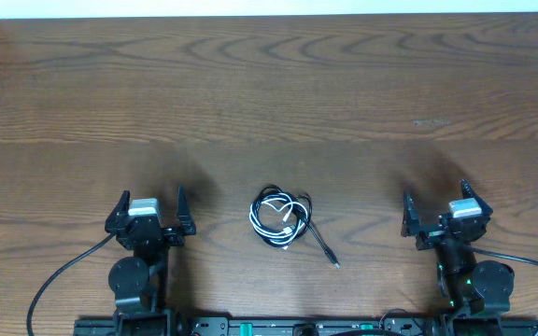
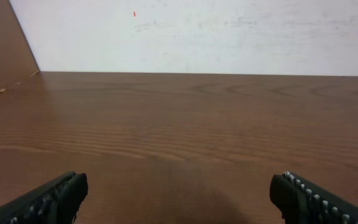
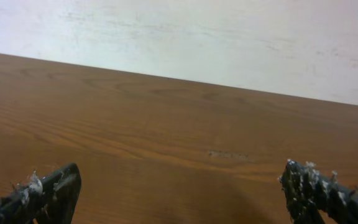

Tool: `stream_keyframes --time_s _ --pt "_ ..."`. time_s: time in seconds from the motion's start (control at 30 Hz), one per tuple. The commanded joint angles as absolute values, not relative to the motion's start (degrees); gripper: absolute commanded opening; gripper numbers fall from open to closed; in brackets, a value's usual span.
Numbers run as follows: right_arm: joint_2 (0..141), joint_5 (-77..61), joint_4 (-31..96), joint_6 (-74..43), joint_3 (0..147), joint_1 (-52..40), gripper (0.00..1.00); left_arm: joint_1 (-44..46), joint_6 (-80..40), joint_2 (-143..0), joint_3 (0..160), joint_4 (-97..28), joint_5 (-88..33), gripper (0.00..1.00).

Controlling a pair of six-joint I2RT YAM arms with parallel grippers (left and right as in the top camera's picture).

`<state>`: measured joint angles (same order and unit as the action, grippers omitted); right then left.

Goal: Untangle cables

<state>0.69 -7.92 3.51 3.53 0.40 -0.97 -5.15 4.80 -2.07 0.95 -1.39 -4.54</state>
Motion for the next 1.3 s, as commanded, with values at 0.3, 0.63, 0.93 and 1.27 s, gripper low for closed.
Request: stream_keyframes --time_s 0.3,0.63,0.93,1.27 --pt "0.5 -15.1 -0.6 1.8 0.6 -1.3 0.99 -5.2 -8.8 -2.2 3.0 8.1 -9.6 0.99" --pt "3.4 -17.7 6.6 1.1 18.2 -1.3 0.99 -5.2 -16.8 -10.4 30.8 -7.4 -18.5 0.99" --pt "24.3 -17.8 23.9 1.1 41.8 -1.3 0.99 -5.2 -12.6 -38.5 67.8 -43.1 -29.6 0.99" --pt "59.4 -30.9 50.3 2.0 64.8 -1.3 0.99 -5.2 -12.7 -63.9 79.0 -76.8 -35.6 0.99"
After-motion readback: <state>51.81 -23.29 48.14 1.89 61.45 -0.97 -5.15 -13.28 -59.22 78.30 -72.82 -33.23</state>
